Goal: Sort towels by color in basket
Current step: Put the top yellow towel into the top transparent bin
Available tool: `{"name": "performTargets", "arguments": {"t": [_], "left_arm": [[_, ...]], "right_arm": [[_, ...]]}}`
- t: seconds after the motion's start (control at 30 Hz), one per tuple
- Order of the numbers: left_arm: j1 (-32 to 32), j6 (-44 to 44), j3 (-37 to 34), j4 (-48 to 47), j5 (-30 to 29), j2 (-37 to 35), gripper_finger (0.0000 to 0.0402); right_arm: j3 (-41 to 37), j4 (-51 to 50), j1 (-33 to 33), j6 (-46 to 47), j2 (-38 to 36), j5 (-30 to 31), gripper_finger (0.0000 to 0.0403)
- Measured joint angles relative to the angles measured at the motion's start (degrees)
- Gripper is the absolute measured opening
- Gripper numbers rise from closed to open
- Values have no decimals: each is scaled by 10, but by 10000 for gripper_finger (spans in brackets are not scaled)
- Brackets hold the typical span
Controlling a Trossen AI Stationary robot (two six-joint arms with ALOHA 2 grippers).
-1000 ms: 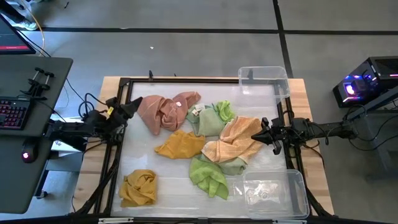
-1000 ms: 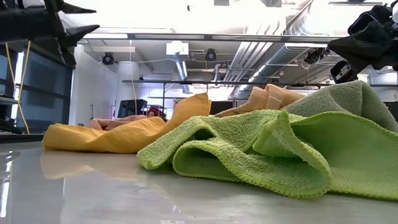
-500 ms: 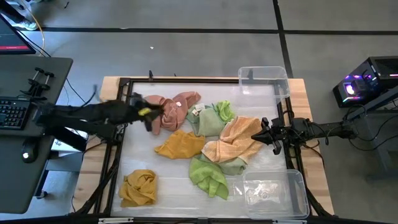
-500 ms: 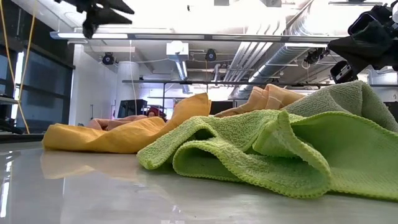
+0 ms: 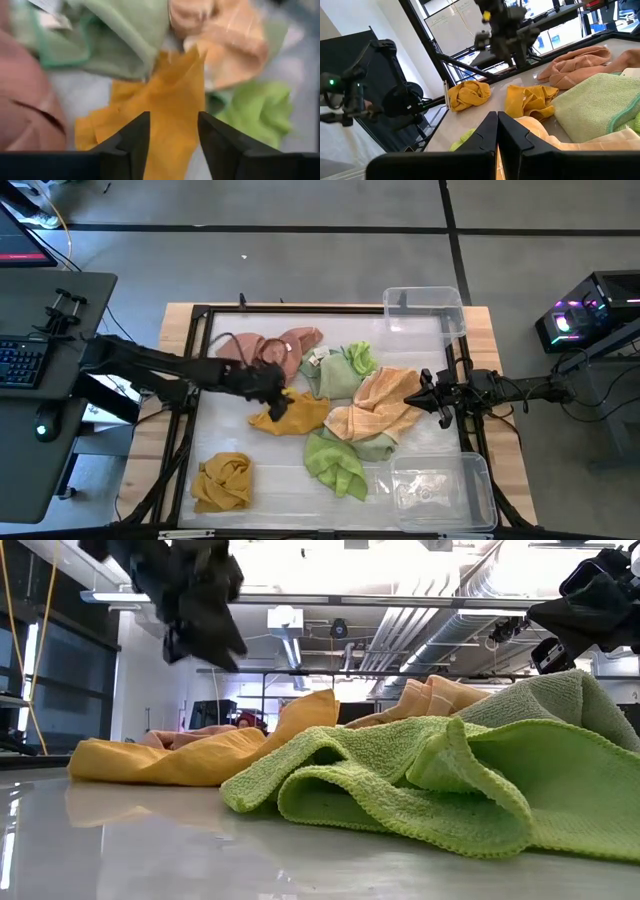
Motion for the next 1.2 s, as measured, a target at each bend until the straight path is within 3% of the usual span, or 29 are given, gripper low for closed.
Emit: {"name": "performTargets", "arguments": {"t": [0.2,0.37,0.53,0.7,0.77,0.9,1.2], "left_arm": [[0,-35,0,-1,5,103,239],[0,-48,0,32,22,186,251],[-5,-1,4,86,24,237,190],[-2,27,1,90,32,229,52],[1,37,0,77,37,213,16],[4,65,30,50,23,158,17],[35,197,171,45,-109,58,4]], "right_arm": [[0,0,0,0,0,0,1],[0,0,0,0,0,0,1],[0,0,0,0,0,0,1],[0,0,0,0,0,0,1],[0,0,0,0,0,0,1],[0,0,0,0,0,0,1],[0,0,0,0,0,0,1]]}}
